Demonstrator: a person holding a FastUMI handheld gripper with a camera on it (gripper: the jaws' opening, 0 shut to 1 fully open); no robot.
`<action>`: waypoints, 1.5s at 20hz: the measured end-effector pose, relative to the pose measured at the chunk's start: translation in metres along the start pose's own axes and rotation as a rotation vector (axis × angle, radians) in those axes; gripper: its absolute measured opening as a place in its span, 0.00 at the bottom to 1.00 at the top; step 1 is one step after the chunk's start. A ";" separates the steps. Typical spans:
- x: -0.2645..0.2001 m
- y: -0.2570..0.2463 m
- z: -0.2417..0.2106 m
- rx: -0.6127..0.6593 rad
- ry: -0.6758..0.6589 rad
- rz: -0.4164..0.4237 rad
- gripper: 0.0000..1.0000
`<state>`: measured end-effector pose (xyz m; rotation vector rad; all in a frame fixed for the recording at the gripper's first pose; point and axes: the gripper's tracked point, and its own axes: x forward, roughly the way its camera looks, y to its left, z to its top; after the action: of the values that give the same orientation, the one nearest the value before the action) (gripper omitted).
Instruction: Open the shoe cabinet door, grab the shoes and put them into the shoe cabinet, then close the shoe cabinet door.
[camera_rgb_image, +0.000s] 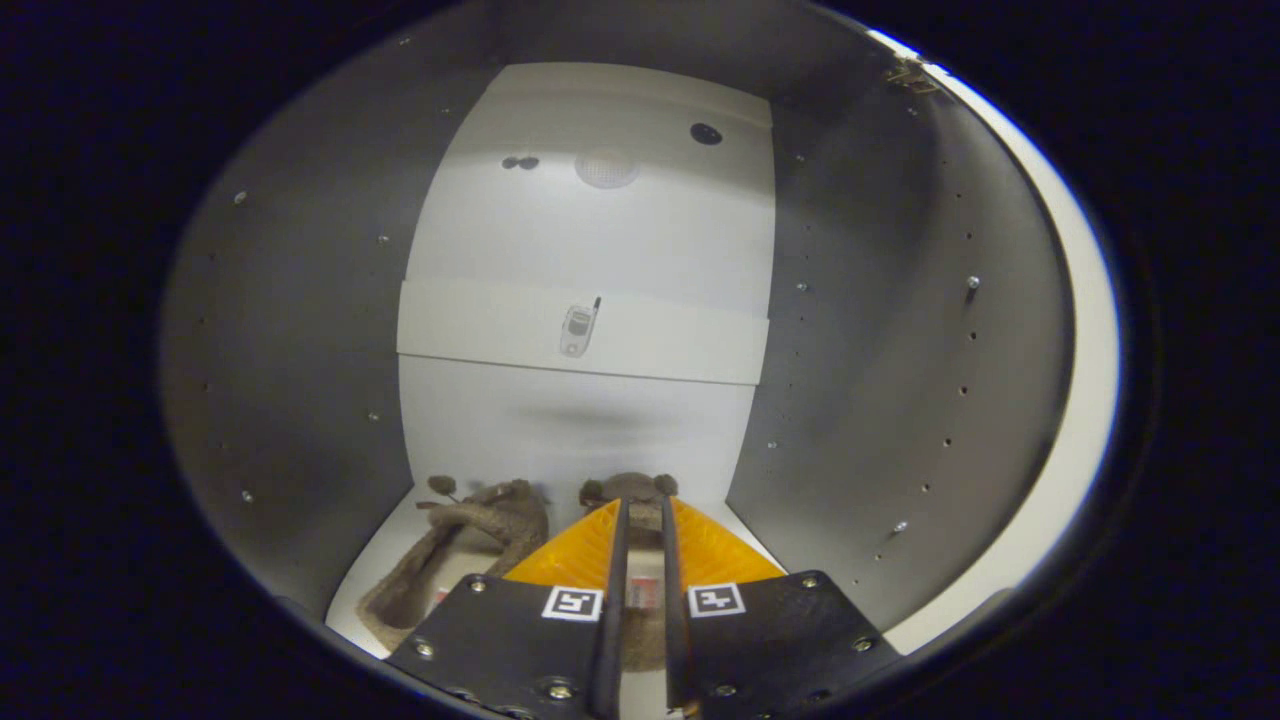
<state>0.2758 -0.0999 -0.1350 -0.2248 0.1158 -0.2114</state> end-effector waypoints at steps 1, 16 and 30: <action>-0.006 0.000 0.001 -0.003 -0.009 0.002 0.17; -0.157 -0.018 0.015 0.036 -0.076 0.046 0.25; -0.349 -0.091 -0.005 0.074 -0.107 0.096 0.25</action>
<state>-0.0821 -0.1106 -0.0873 -0.1562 0.0125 -0.1072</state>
